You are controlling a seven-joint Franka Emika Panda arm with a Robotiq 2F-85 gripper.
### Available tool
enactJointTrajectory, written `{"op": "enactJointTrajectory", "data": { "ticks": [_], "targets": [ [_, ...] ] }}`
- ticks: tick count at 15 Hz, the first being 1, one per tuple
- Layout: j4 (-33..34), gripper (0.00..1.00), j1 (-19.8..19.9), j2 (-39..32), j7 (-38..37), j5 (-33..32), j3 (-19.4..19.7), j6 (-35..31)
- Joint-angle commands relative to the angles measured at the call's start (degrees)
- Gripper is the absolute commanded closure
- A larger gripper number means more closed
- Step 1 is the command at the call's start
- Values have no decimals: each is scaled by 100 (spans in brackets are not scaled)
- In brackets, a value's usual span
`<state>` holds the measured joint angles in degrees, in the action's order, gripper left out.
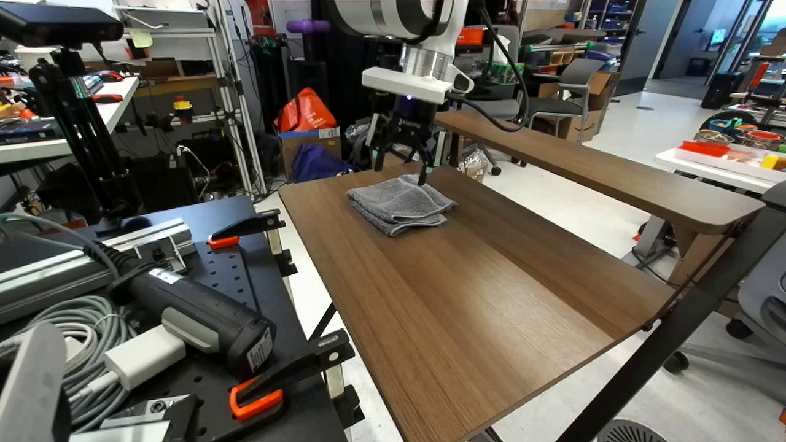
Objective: Wipe the table with the cloth
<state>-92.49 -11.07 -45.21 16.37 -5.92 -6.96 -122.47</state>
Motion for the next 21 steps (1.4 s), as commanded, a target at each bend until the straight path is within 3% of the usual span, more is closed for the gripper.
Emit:
{"op": "enactJointTrajectory", "data": {
  "ticks": [1,13,21],
  "targets": [
    [-65,0,56,-22,100,-108,-120,-55],
    [461,0,48,-1080,56,-167,-40,-343],
    [262,0,598,-968,42,-70,221,-542]
  ]
}}
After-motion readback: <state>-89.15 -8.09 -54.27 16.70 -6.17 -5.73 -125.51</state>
